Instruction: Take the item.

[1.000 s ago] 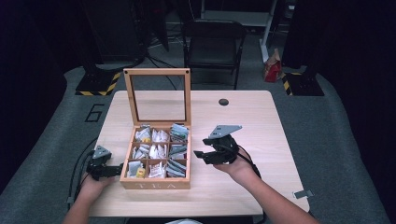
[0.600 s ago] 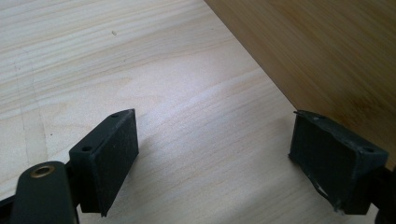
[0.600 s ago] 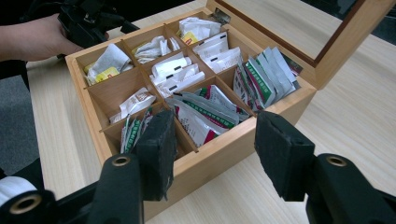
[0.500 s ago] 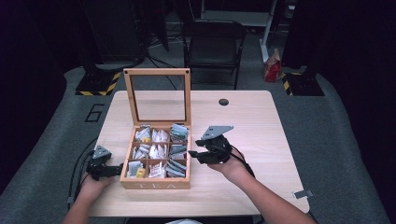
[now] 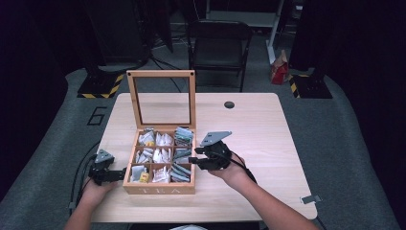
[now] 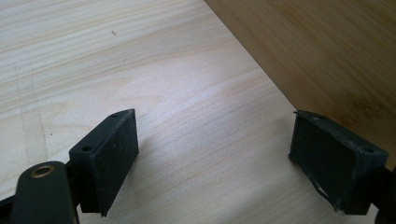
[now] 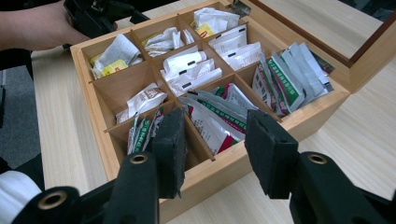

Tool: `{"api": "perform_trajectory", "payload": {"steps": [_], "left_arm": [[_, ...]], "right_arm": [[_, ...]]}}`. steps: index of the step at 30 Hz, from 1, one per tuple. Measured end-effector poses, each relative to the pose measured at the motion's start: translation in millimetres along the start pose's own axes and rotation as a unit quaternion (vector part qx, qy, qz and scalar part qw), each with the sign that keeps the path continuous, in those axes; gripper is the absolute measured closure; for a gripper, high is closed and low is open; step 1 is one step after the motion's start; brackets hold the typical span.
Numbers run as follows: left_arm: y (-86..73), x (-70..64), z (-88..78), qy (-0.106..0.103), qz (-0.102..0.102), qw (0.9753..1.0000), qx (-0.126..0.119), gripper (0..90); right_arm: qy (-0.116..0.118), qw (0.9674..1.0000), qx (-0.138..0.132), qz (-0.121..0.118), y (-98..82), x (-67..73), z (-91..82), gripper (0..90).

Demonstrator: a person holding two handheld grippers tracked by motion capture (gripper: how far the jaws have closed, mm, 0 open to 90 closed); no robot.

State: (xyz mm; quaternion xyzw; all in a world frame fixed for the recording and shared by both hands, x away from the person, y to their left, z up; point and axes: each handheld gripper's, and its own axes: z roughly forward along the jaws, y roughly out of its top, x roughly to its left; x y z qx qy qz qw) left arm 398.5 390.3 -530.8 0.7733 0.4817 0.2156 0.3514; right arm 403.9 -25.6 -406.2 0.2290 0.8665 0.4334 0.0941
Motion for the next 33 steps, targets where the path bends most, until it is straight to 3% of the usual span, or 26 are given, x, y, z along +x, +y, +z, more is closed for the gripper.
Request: {"api": "perform_trajectory", "payload": {"steps": [11, 21, 33], "left_arm": [[-0.1, -0.1, 0.2, 0.001, 0.000, 1.0000, -0.001, 15.0], [0.3, 0.3, -0.7, -0.002, 0.001, 1.0000, 0.004, 15.0], [0.2, 0.1, -0.5, -0.001, 0.000, 1.0000, 0.003, 15.0]], "right_arm": [[0.013, 0.9999, 0.008, -0.007, -4.8, 6.9, 13.7, 60.9], [0.051, 0.9982, 0.016, -0.027, -8.5, 9.5, 24.7, 63.9], [0.059, 0.9974, 0.027, -0.030, -9.8, 11.2, 33.2, 67.9]]}}
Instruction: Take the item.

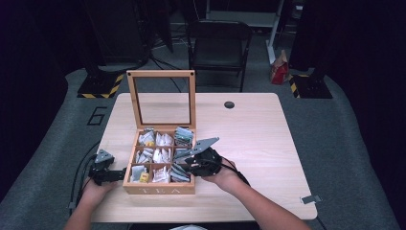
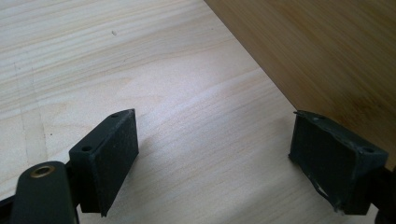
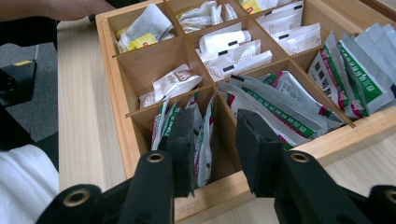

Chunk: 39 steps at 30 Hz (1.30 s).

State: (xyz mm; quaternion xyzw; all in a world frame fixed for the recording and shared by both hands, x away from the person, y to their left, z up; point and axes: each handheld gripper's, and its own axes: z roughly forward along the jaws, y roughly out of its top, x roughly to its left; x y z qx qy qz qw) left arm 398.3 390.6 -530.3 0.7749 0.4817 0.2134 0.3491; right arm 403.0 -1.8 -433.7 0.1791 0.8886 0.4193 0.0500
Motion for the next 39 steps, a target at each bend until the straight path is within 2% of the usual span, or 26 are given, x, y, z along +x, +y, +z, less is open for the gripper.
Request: {"api": "perform_trajectory", "payload": {"steps": [2, 6, 15, 22, 27, 34, 36, 39], "left_arm": [[-0.3, -0.2, 0.7, 0.002, -0.001, 1.0000, -0.005, 15.0], [0.1, 0.2, -0.2, -0.001, 0.001, 1.0000, 0.001, 15.0], [0.1, 0.2, -0.2, -0.001, 0.001, 1.0000, 0.001, 15.0], [-0.2, -0.1, 0.5, 0.001, 0.000, 1.0000, -0.003, 15.0], [0.0, 0.1, 0.0, 0.000, 0.000, 1.0000, 0.000, 15.0], [0.1, 0.2, -0.2, -0.001, 0.001, 1.0000, 0.001, 15.0], [-0.3, -0.1, 0.6, 0.002, -0.001, 1.0000, -0.004, 15.0], [0.1, 0.2, -0.2, -0.001, 0.001, 1.0000, 0.001, 15.0]], "right_arm": [[0.002, 1.0000, 0.000, -0.006, -1.4, -0.7, 2.3, 69.4], [0.001, 1.0000, 0.004, 0.008, -6.4, -1.8, 7.8, 71.5], [0.004, 0.9999, 0.007, 0.008, -9.0, -4.7, 12.1, 74.3], [0.005, 0.9999, 0.013, 0.002, -9.3, -5.3, 16.9, 77.1], [0.006, 0.9998, 0.018, 0.008, -9.4, -4.3, 19.4, 77.9], [0.007, 0.9996, 0.026, -0.007, -9.4, -3.3, 25.4, 82.3], [0.007, 0.9995, 0.029, -0.007, -9.4, -2.9, 27.0, 82.2], [0.006, 0.9995, 0.031, 0.000, -9.1, -1.9, 28.8, 82.0]]}}
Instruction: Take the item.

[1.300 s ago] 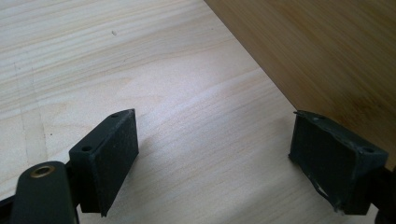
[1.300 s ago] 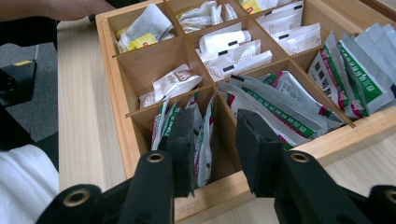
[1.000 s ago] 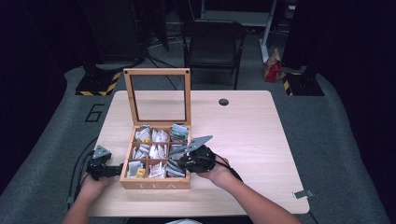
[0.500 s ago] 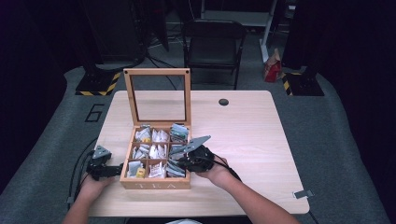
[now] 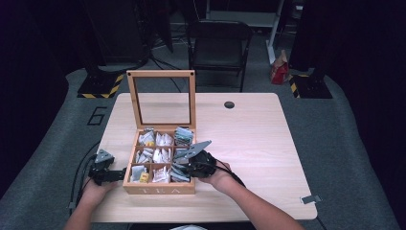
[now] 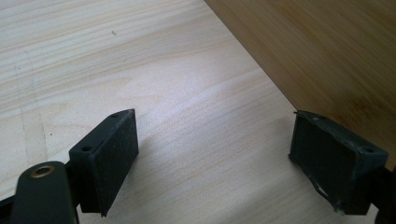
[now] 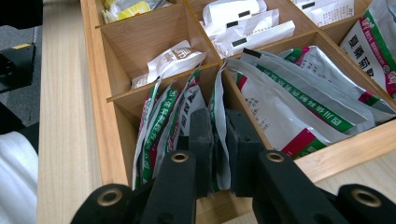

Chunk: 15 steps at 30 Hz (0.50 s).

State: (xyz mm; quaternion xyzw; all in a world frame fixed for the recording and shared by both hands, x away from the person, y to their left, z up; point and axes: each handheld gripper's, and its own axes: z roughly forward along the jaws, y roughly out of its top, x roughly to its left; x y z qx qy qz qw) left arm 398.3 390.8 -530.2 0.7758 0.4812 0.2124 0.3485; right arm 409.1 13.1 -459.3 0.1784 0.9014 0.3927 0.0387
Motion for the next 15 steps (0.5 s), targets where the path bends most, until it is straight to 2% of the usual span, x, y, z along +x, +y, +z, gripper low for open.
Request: {"api": "perform_trajectory", "payload": {"steps": [4, 12, 15], "left_arm": [[0.0, 0.0, 0.0, 0.000, 0.000, 1.0000, 0.000, 15.0], [0.0, 0.0, 0.0, 0.000, 0.000, 1.0000, 0.000, 15.0], [0.0, 0.0, 0.0, 0.000, 0.000, 1.0000, 0.000, 15.0]], "right_arm": [[0.002, 1.0000, 0.004, -0.007, 1.0, 0.1, 3.2, 81.8], [0.006, 0.9999, 0.013, -0.003, 1.6, 3.6, 9.2, 82.1], [0.006, 0.9999, 0.014, -0.004, 1.8, 3.7, 10.3, 85.0]]}}
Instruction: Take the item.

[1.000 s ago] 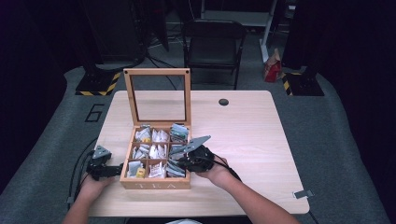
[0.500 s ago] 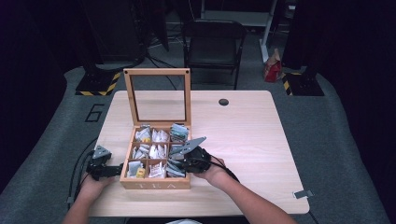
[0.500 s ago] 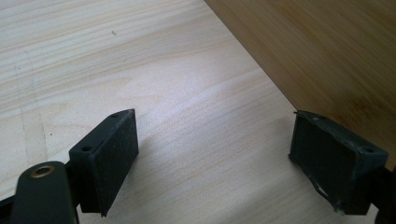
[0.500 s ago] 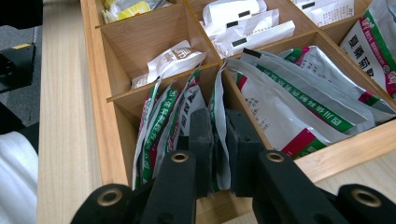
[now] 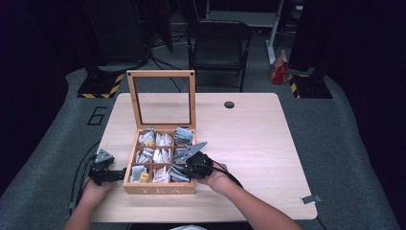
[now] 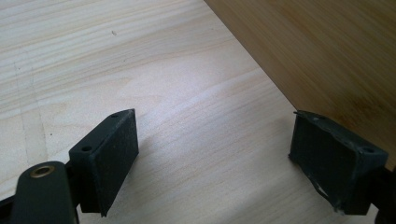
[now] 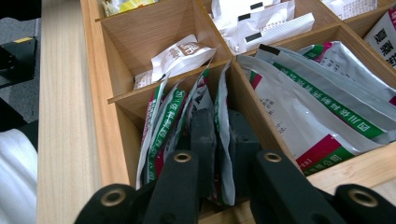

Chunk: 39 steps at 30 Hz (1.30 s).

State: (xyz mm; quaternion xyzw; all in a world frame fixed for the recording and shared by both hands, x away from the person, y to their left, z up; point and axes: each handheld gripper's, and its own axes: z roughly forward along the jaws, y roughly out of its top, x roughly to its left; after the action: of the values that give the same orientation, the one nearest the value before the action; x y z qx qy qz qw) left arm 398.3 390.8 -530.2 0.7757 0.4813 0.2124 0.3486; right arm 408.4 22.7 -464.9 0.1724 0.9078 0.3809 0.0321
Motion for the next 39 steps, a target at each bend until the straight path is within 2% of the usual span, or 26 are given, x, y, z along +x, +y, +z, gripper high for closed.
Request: {"api": "perform_trajectory", "payload": {"steps": [13, 24, 26, 27, 28, 29, 31, 39], "left_arm": [[0.0, 0.0, 0.0, 0.000, 0.000, 1.0000, 0.000, 15.0], [0.0, 0.0, 0.0, 0.000, 0.000, 1.0000, 0.000, 15.0], [-0.4, -0.4, 0.9, 0.002, -0.001, 1.0000, -0.006, 15.0], [0.0, 0.0, 0.0, 0.000, 0.000, 1.0000, 0.000, 15.0], [-0.4, -0.4, 1.0, 0.003, -0.001, 1.0000, -0.006, 15.0], [0.0, 0.0, 0.1, 0.000, 0.000, 1.0000, 0.000, 15.0], [-0.2, -0.3, 0.5, 0.002, -0.001, 1.0000, -0.003, 15.0], [0.0, 0.0, 0.0, 0.000, 0.000, 1.0000, 0.000, 15.0]], "right_arm": [[-0.003, 0.9999, -0.001, -0.011, 0.5, 1.3, -1.3, 89.6], [0.004, 0.9999, -0.015, -0.002, 2.8, 1.3, -10.6, 89.6], [0.005, 0.9998, -0.019, 0.005, 3.8, 1.1, -13.3, 89.6], [0.003, 0.9997, -0.024, 0.000, 4.3, 0.2, -14.3, 89.6], [0.005, 0.9997, -0.023, -0.001, 4.6, 0.1, -15.6, 89.6], [0.005, 0.9996, -0.027, 0.008, 5.3, 1.3, -16.6, 89.6], [0.005, 0.9996, -0.028, -0.005, 6.9, -0.1, -19.3, 89.6], [0.007, 0.9994, -0.033, -0.007, 13.8, 2.8, -26.0, 89.6]]}}
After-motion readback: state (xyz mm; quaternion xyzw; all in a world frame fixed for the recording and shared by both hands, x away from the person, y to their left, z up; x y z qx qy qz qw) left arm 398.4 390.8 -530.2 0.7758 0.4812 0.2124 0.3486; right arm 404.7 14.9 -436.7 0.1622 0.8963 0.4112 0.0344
